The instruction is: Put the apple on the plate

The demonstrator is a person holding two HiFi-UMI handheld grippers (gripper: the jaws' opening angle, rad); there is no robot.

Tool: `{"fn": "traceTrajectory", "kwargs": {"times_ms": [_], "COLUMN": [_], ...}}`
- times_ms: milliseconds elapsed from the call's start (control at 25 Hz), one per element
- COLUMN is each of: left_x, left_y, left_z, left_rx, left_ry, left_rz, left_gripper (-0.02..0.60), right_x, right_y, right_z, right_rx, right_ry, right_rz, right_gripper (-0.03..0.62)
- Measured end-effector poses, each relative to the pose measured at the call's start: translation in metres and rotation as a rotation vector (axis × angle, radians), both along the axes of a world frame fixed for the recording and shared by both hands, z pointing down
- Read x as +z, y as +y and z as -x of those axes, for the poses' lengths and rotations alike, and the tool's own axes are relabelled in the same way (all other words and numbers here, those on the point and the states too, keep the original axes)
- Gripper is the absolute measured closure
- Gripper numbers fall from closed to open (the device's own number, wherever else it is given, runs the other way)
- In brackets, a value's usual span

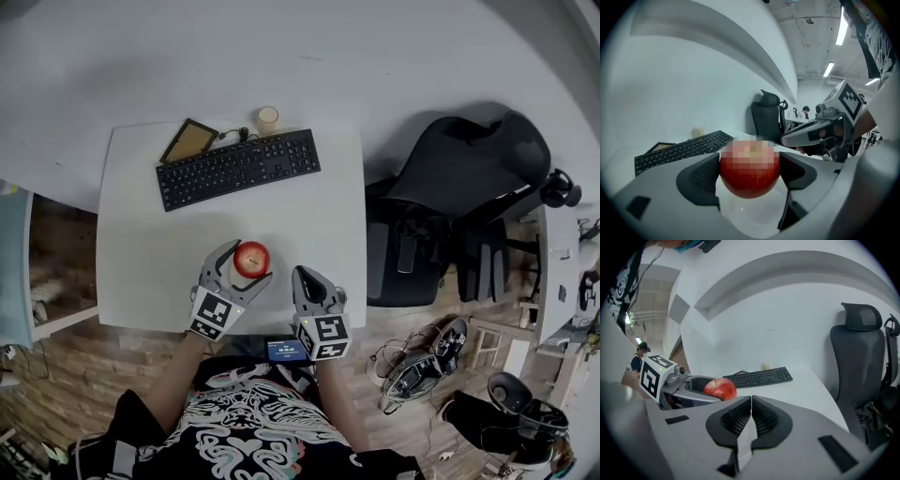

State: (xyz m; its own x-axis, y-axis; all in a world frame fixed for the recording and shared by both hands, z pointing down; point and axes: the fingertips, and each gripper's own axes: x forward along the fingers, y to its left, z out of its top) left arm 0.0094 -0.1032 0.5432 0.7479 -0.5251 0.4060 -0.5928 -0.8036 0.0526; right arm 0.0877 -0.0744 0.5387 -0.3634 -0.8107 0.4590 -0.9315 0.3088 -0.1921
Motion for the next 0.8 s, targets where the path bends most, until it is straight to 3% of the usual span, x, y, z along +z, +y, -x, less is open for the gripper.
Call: {"fn": "traceTrajectory", "kwargs": {"times_ms": [800], "left_x": [0.047], "left_y": [0.013], "left_z": [-0.016], "left_rx": [0.048], "left_ry": [-0.028], "left_rz": [0.068], "left_gripper": [0.186], "right_x": [0.027], "right_y": [0.003], "right_z": [0.003], "right_rx": [-0.047], "right_ry": [0.008], "right_rz": [0.074], "right_gripper": [0.565]}}
